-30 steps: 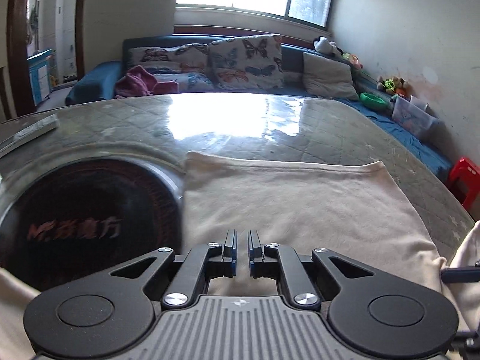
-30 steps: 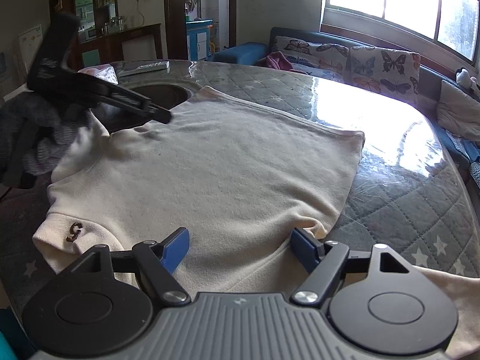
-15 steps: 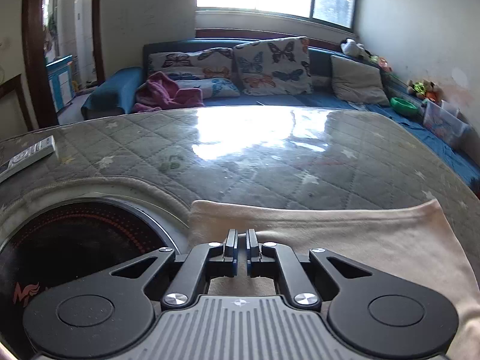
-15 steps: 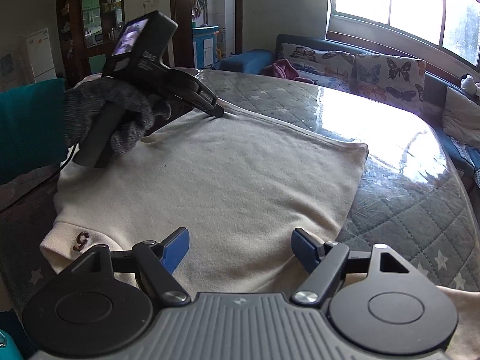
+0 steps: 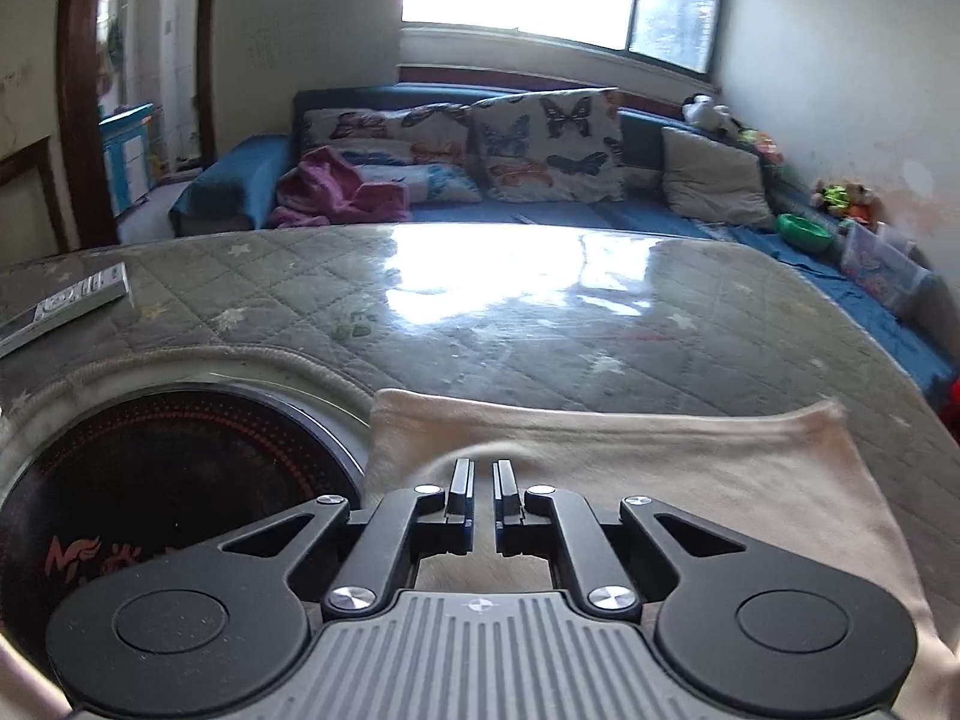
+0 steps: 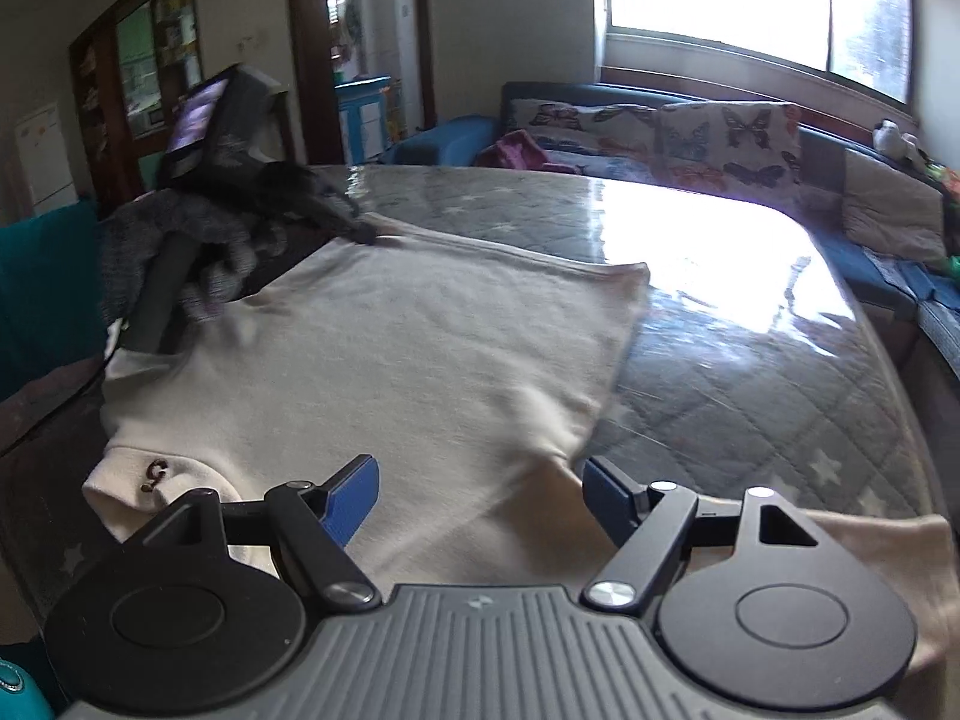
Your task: Fold clothes
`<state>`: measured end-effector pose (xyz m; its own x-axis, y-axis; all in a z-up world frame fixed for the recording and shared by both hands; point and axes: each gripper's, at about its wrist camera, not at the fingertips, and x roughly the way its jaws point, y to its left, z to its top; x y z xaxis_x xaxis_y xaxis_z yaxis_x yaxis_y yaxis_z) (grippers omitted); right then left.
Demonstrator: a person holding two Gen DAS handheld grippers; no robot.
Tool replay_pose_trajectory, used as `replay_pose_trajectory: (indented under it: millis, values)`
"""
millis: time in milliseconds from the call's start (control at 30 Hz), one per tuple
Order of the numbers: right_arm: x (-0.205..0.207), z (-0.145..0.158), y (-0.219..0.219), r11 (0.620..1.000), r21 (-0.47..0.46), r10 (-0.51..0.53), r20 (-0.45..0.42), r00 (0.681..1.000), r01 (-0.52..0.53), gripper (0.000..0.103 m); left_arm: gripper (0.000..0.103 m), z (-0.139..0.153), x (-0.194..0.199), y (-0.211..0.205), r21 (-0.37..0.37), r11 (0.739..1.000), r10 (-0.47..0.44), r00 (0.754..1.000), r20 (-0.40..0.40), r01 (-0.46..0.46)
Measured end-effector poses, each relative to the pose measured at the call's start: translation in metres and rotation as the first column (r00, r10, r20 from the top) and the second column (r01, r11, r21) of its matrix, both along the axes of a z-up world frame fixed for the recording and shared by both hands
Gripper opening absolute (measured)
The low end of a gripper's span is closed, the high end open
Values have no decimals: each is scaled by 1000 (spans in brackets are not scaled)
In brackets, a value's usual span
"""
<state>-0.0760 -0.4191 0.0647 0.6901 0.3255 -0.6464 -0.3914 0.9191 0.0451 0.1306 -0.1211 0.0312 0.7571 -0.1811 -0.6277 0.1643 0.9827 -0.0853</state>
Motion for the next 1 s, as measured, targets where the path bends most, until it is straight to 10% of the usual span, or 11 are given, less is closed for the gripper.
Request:
replay_pose_trajectory:
  millis: [200, 500, 1000]
  values:
    - [-18, -4, -65, 967, -40, -252, -2, 968, 251, 69, 12, 13, -69, -5, -19, 989, -149, 989, 21, 150]
    - [-31, -19, -155, 821, -8, -570, -15, 821, 570, 52, 13, 9, -149, -32, -61, 958, -280, 960, 21, 281]
    - [-26, -26, -169, 791, 11, -612, 37, 790, 612, 22, 20, -12, -218, -39, -38, 911, -411, 912, -9, 410]
